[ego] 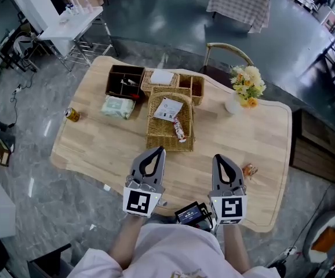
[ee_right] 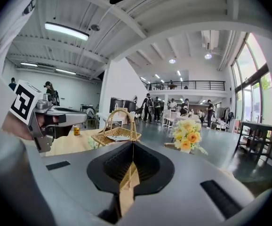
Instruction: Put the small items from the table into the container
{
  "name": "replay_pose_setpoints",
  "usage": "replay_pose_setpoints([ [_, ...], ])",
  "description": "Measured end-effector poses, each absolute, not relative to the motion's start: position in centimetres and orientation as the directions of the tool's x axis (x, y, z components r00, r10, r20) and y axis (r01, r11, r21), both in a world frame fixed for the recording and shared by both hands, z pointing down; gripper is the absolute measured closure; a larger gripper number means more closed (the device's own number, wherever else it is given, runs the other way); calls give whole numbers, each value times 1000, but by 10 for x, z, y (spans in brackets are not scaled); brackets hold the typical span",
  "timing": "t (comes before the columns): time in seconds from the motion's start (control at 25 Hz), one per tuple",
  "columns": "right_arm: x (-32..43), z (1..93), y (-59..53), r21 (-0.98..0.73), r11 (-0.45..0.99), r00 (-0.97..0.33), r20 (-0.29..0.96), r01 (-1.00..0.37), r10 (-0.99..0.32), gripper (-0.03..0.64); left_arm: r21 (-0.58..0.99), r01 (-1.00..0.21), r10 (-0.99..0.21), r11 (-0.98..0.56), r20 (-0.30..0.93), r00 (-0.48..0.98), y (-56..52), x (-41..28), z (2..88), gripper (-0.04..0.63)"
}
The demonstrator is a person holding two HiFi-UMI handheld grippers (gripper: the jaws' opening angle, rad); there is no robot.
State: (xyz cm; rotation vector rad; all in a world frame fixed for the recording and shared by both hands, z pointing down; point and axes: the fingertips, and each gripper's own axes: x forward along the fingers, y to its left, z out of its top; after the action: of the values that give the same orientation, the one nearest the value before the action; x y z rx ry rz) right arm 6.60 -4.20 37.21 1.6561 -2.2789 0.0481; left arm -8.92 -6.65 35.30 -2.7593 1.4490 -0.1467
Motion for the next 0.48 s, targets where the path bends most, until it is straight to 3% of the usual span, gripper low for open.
replay_pose_setpoints([
  [0.48,126,323,-9,140,193,-174,141,-971,-975,597,-115,-795,-800,-595,-11,600,-43,-50,305,592],
])
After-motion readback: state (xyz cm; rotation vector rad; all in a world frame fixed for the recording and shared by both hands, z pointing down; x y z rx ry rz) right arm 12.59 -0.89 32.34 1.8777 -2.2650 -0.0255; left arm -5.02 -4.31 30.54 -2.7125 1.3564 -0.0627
